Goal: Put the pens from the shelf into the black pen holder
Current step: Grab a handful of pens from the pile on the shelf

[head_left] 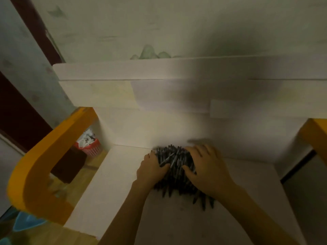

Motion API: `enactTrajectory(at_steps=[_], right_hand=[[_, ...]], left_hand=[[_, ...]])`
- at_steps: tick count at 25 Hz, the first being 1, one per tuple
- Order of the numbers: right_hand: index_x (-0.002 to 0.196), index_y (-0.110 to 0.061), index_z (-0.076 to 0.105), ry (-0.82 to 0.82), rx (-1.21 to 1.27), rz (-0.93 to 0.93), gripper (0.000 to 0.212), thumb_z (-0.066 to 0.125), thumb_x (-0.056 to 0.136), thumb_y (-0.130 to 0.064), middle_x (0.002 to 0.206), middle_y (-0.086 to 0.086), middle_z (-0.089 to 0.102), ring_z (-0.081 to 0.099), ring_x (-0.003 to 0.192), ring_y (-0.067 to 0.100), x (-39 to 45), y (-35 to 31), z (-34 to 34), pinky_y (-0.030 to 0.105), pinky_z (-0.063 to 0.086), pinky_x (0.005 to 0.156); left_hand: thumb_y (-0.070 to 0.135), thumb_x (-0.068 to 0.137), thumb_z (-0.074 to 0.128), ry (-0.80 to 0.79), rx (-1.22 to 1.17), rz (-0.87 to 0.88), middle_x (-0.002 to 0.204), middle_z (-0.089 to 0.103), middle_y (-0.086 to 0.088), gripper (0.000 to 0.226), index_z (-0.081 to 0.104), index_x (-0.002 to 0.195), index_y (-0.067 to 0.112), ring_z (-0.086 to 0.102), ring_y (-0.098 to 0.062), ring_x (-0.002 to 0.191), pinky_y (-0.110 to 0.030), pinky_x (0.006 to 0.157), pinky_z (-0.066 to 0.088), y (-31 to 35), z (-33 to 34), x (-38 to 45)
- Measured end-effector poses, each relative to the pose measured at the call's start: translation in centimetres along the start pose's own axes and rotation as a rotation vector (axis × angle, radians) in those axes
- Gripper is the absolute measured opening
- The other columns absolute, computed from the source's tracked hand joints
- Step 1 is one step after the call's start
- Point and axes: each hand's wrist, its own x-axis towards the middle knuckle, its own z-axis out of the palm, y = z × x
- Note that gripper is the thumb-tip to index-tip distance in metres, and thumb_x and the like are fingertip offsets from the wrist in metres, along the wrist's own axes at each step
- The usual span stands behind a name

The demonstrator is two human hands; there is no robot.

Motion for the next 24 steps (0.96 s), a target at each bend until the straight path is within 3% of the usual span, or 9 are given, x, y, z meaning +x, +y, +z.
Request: enactTrajectory(at_steps=[5,12,17,20,24], right_hand=[[0.143,-0.024,0.036,-0.030,-0.018,0.064,0.063,0.038,0.090,-0.057,0.141,0.002,0.044,0.033,0.133,0.030,0.4,-0.1,1.0,0.045,0.025,0.113],[0.144,-0.024,0.036,-0.048,-0.017,0.092,0.064,0.039,0.089,-0.056,0.144,0.002,0.042,0.031,0.136,0.029,1.1,-0.4,1.4,0.046,0.023,0.115],[0.142,-0.024,0.039,-0.043,-0.026,0.087,0.062,0.040,0.089,-0.055,0.141,0.002,0.046,0.033,0.135,0.030,1.2,-0.1,1.1,0.047,0.025,0.114],[0.139,-0.025,0.042,-0.039,-0.031,0.086,0.060,0.038,0.087,-0.055,0.138,0.002,0.048,0.036,0.133,0.030,1.2,0.1,0.8,0.047,0.028,0.112],[0.134,-0.023,0.048,-0.020,-0.021,0.089,0.058,0.040,0.085,-0.054,0.130,0.002,0.054,0.043,0.125,0.029,1.1,0.1,0.7,0.047,0.033,0.108]], left_hand=[[0.049,0.077,0.069,-0.031,-0.051,0.031,0.119,0.047,-0.014,0.069,0.044,0.130,0.012,0.051,-0.029,0.108,-0.043,0.092,0.051,-0.2,0.5,2.1],[0.029,0.078,0.070,-0.093,-0.241,0.089,0.099,0.059,-0.009,0.033,0.057,0.099,0.008,0.060,-0.026,0.096,-0.041,0.079,0.058,-0.5,0.5,3.0],[0.010,0.088,0.061,-0.136,-0.367,0.070,0.080,0.060,-0.010,0.007,0.057,0.086,0.006,0.061,-0.020,0.070,-0.026,0.055,0.055,-0.2,0.5,2.9],[0.004,0.091,0.053,-0.113,-0.385,0.051,0.062,0.050,-0.005,0.027,0.047,0.066,0.012,0.047,-0.012,0.051,-0.019,0.042,0.040,0.1,0.1,3.0],[0.007,0.095,0.050,-0.113,-0.425,0.021,0.068,0.049,-0.003,0.016,0.043,0.081,0.012,0.047,-0.010,0.056,-0.021,0.045,0.039,0.7,-0.6,2.8]])
